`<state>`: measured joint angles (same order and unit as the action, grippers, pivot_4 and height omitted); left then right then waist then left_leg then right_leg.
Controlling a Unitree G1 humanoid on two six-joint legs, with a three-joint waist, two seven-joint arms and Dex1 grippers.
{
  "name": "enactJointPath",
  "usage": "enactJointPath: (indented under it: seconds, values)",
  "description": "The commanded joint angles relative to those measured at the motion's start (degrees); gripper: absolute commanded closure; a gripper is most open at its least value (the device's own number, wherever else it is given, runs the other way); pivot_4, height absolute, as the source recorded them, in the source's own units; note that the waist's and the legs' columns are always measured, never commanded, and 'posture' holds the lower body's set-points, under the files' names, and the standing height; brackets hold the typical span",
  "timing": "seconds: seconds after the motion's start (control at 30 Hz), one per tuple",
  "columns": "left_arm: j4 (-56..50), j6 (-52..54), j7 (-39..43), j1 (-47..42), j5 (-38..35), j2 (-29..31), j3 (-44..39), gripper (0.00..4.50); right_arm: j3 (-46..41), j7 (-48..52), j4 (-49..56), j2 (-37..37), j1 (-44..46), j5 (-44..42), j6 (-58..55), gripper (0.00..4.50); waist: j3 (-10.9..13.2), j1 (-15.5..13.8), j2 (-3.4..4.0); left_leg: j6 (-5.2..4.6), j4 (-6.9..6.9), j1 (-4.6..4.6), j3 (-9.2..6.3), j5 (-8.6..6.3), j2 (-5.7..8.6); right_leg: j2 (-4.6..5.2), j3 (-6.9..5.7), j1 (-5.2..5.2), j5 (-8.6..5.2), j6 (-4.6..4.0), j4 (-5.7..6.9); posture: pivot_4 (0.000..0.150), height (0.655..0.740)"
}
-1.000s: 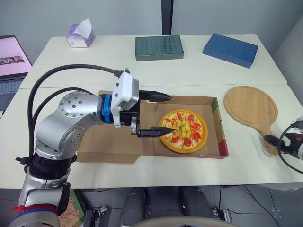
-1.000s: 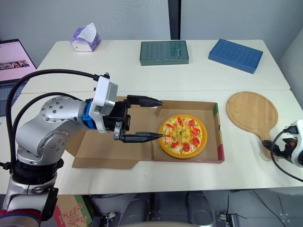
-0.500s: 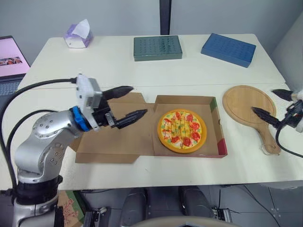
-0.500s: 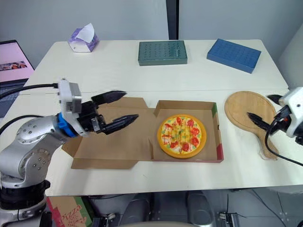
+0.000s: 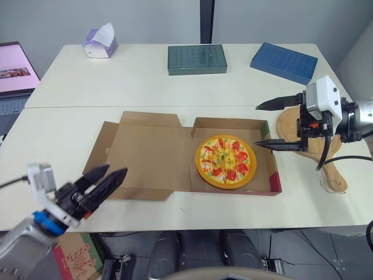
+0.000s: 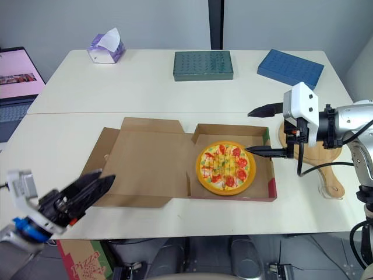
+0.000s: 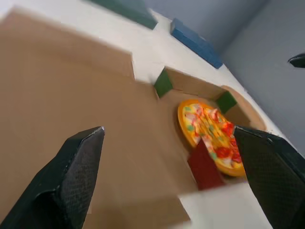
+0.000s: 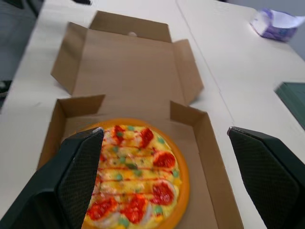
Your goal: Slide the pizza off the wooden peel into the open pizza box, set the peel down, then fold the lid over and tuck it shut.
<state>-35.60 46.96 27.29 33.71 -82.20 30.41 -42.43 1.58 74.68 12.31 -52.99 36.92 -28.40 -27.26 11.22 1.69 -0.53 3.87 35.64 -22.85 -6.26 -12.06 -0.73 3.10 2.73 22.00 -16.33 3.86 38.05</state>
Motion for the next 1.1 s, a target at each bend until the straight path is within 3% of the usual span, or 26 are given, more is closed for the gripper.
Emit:
enactJointPath:
  seconds: [0.03, 0.27, 0.73, 0.83, 1.1]
  values:
    - [0.4, -1.0, -4.4, 5.4, -8.0, -2.6, -2.1, 0.00, 1.1, 1.3, 0.9, 1.0, 2.9, -1.6, -1.8, 0.03, 0.0, -0.1, -0.04, 0.00, 0.00, 0.00, 0.00, 0.00, 0.00, 0.00, -0.01, 0.00, -0.02, -0.04, -0.01, 0.150, 0.7400]
    - [1.7, -2.1, -14.2, 11.9, -18.8, -5.8, 3.7, 0.00, 1.5, 1.4, 1.5, 1.4, 3.4, -1.2, -2.8, 0.03, 0.0, -0.2, -0.08, 0.01, 0.04, -0.03, 0.03, -0.01, 0.01, 0.00, 0.01, 0.01, -0.21, -0.37, -0.04, 0.150, 0.7400]
    - [6.1, -13.6, -31.9, -0.4, -21.8, -13.5, 11.9, 0.00, 1.2, 2.8, 1.1, 0.5, 3.3, -0.2, -2.2, 0.03, -0.1, -0.2, -0.21, 0.01, 0.05, -0.04, 0.04, -0.01, 0.02, -0.01, 0.01, 0.01, -0.19, -0.43, -0.04, 0.150, 0.7400]
    - [4.8, -14.5, -33.1, -0.7, -21.4, -15.0, 13.4, 0.61, 1.2, 3.0, 1.1, 0.6, 3.3, -0.2, -2.2, 0.00, -0.1, -0.1, -0.20, 0.01, 0.05, -0.04, 0.06, -0.01, 0.02, -0.01, 0.03, 0.01, -0.18, -0.43, -0.05, 0.150, 0.7400]
    - [2.9, -16.5, -34.5, -0.6, -21.1, -14.9, 15.3, 2.95, 0.9, 3.1, 1.4, 0.5, 3.1, -0.4, -2.5, 0.00, -0.1, 0.0, -0.20, 0.01, 0.04, -0.05, 0.17, -0.04, 0.04, 0.00, 0.15, 0.02, -0.17, -0.39, -0.14, 0.150, 0.7400]
